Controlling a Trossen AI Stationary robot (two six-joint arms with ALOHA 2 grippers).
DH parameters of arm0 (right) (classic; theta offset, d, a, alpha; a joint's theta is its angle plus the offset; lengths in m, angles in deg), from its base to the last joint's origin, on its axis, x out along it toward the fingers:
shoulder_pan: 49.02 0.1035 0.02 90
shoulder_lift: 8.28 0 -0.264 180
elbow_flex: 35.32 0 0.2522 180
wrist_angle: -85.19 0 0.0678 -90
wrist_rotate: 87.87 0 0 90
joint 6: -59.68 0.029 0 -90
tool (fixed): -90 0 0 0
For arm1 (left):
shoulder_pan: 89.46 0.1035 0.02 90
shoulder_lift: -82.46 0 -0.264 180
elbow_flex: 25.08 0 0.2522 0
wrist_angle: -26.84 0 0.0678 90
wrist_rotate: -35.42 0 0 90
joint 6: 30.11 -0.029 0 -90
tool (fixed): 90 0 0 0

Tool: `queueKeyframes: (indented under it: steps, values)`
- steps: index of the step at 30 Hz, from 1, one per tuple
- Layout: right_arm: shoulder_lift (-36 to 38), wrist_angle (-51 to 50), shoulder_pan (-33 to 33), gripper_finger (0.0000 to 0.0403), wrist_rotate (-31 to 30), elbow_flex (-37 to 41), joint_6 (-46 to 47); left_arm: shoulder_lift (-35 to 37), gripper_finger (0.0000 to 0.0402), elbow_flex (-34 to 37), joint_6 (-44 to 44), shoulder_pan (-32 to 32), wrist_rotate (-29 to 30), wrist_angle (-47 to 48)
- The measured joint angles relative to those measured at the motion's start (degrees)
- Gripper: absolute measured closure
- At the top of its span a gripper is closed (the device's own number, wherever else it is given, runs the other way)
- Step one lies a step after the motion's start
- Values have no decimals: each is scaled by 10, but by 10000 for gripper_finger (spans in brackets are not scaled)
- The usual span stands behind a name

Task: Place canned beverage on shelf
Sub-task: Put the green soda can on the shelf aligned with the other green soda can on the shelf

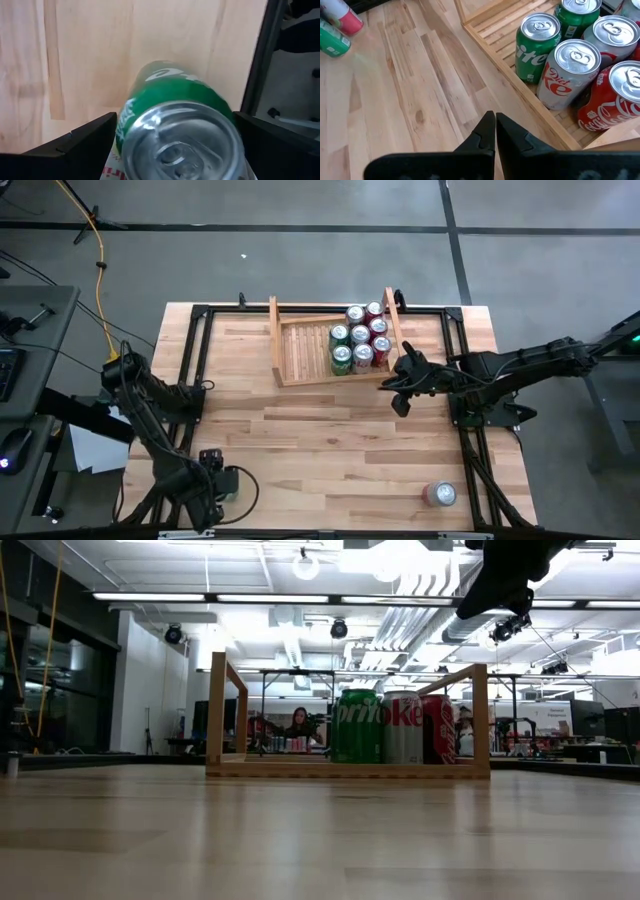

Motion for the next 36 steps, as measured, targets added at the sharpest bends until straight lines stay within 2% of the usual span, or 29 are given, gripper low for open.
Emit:
queueKeyframes:
  steps: [4, 8, 9, 13, 16, 19, 23, 29, 33, 36]
  values:
    - [0, -7, 0, 402, 0, 0, 0, 0, 36, 4, 6, 7, 0, 1]
    - [0, -13, 0, 402, 0, 0, -4, 3, 111, 4, 8, 25, -29, 1]
    - [0, -14, 0, 402, 0, 0, -5, 7, 120, 4, 9, 32, -43, 1]
    - [0, -15, 0, 402, 0, 0, -9, 45, 119, -13, -12, 75, -87, 17]
    - [0, -15, 0, 402, 0, 0, -19, 93, 119, -54, -47, 125, -83, 21]
    - [0, -11, 0, 402, 0, 0, -19, 137, 119, -107, -91, 195, -56, 22]
    - [0, 7, 0, 402, -1, 0, -21, 168, 119, -197, -168, 314, 22, 27]
    - [0, 130, 0, 402, -6, 0, -87, 169, 119, -316, -382, 501, 109, 37]
    - [0, 270, -9, 402, -5, 0, -137, 167, 119, -331, -532, 631, 110, 39]
    - [0, 365, -25, 402, -6, -1, -180, 161, 119, -324, -631, 727, 59, 28]
